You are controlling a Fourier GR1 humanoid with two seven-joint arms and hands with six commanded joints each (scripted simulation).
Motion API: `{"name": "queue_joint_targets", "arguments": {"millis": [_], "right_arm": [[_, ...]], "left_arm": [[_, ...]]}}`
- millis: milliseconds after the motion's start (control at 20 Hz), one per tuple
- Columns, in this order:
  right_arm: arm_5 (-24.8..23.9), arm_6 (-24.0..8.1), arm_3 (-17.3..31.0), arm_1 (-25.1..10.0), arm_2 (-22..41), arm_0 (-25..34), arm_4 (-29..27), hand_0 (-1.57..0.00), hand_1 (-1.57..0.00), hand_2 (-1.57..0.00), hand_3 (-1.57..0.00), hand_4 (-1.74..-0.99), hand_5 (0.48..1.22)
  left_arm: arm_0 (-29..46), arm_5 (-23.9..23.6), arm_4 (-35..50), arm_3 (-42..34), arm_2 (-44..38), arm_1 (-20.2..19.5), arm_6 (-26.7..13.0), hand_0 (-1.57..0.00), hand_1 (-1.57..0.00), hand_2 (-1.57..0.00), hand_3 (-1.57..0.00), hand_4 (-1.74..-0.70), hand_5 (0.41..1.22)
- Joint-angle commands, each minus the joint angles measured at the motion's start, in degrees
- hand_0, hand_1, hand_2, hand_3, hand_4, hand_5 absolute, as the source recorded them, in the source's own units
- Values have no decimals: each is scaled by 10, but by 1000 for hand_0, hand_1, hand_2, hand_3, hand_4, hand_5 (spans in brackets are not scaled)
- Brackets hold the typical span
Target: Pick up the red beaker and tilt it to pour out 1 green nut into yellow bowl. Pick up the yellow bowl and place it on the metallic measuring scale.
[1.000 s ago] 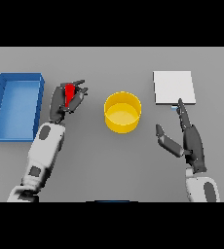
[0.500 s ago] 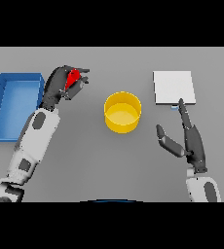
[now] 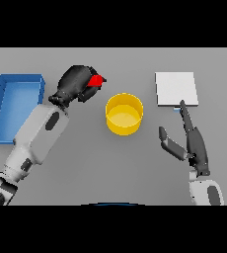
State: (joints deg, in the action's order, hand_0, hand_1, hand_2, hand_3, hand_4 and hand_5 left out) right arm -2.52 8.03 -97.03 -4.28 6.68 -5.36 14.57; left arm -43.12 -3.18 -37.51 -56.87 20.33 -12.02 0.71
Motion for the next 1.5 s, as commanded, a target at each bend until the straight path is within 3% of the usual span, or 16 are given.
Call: {"name": "queue_joint_targets", "arguments": {"millis": [0, 200, 400, 550, 650, 850, 1150, 1300, 1450], "right_arm": [[-2, 4, -2, 1, 2, -3, 3, 1, 1, 1, 1, -1062, 690], [-7, 9, 0, 2, 5, -7, 13, 1, 1, 1, 1, -1068, 689], [-2, 11, -4, 4, 5, -6, 5, 1, 1, 1, 1, -1063, 681], [-1, -11, 6, 8, 5, 0, 4, 1, 1, 1, 1, -1056, 672], [6, 4, 5, 3, 7, -1, 2, 1, 1, 1, 1, -1067, 684], [9, 4, 3, 3, 8, -3, 0, 1, 1, 1, 1, -1063, 694], [13, 10, 5, 12, 6, -6, -14, 1, 1, 1, 1, -1063, 699], [2, -2, 11, 15, 7, 5, -2, 1, 1, 1, 1, -1055, 691], [-7, 10, 1, 13, 12, -4, 12, 1, 1, 1, 1, -1082, 677]], "left_arm": [[-20, 16, -23, 9, 22, -7, -2, -1567, -1567, -1567, -1566, -1739, 1166], [-78, 78, -96, 43, 105, -23, -3, -1569, -1570, -1569, -1569, -1740, 1199], [-135, 143, -169, 79, 172, -21, 2, -1570, -1570, -1570, -1570, -1582, 1212], [-175, 175, -206, 109, 205, -12, 9, -1571, -1571, -1571, -1571, -1657, 1216], [-195, 190, -235, 126, 233, -8, 11, -1571, -1571, -1571, -1571, -1685, 1218], [-230, 203, -283, 157, 279, -8, 25, -1571, -1571, -1571, -1571, -1718, 1220], [-249, 177, -331, 184, 317, 16, 18, -1571, -1571, -1571, -1571, -1735, 1221], [-248, 172, -362, 177, 347, 24, 9, -1571, -1571, -1571, -1571, -1737, 1221], [-265, 184, -391, 188, 373, 30, 21, -1571, -1571, -1571, -1571, -1735, 1221]]}}
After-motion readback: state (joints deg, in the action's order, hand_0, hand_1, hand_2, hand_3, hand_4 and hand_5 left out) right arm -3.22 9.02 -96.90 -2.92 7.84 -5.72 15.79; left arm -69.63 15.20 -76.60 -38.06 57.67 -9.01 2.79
